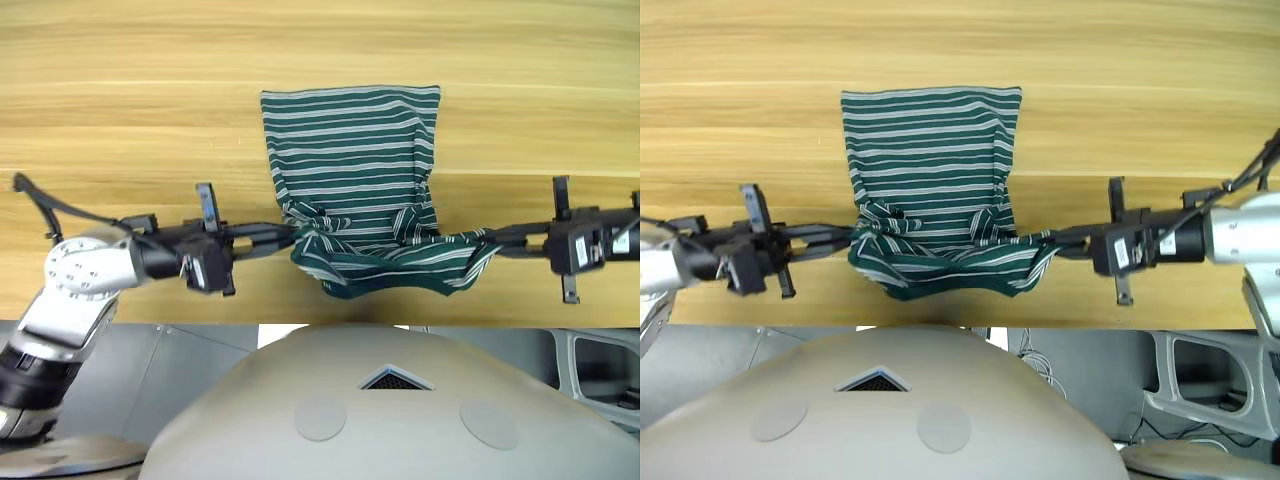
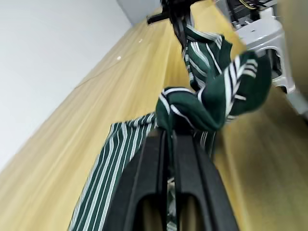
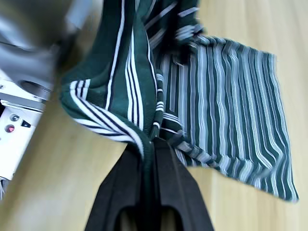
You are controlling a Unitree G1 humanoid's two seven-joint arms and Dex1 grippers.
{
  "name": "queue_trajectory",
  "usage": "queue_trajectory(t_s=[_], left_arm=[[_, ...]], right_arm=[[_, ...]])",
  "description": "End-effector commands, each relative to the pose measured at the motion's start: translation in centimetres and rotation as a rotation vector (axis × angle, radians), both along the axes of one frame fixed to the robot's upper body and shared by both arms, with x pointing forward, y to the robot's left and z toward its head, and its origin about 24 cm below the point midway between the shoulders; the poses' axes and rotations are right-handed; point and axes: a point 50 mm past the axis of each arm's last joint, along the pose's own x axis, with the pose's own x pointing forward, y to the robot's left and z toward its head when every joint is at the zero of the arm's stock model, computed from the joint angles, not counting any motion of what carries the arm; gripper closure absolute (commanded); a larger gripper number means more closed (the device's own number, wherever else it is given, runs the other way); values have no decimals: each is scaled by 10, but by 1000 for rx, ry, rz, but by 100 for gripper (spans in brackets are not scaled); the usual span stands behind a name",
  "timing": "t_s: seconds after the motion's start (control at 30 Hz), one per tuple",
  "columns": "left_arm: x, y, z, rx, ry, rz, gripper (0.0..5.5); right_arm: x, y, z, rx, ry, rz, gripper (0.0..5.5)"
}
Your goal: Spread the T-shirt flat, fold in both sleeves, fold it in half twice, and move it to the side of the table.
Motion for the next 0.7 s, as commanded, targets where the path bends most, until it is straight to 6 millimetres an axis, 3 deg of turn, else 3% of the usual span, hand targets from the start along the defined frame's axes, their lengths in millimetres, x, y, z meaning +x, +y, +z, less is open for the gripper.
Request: queue_trajectory(t_s=[0.03,0.13,0.23,0.37,0.5,0.6,0.7], left_arm=[[96,37,-19,4,168,199,550],[140,55,-33,47,272,351,550],[162,49,-44,47,334,429,550],[160,32,-76,33,420,465,550],[154,27,-104,19,492,597,550],[152,28,-111,9,514,657,550],[157,38,-106,-51,516,756,492]], right_arm=[[106,-8,21,81,56,-160,548],[160,8,17,129,112,-305,548],[175,23,-5,80,165,-372,548],[189,41,-25,82,155,-479,548],[193,45,-48,12,82,-603,459],[192,43,-59,-35,36,-653,409],[193,37,-64,-67,-39,-716,354]])
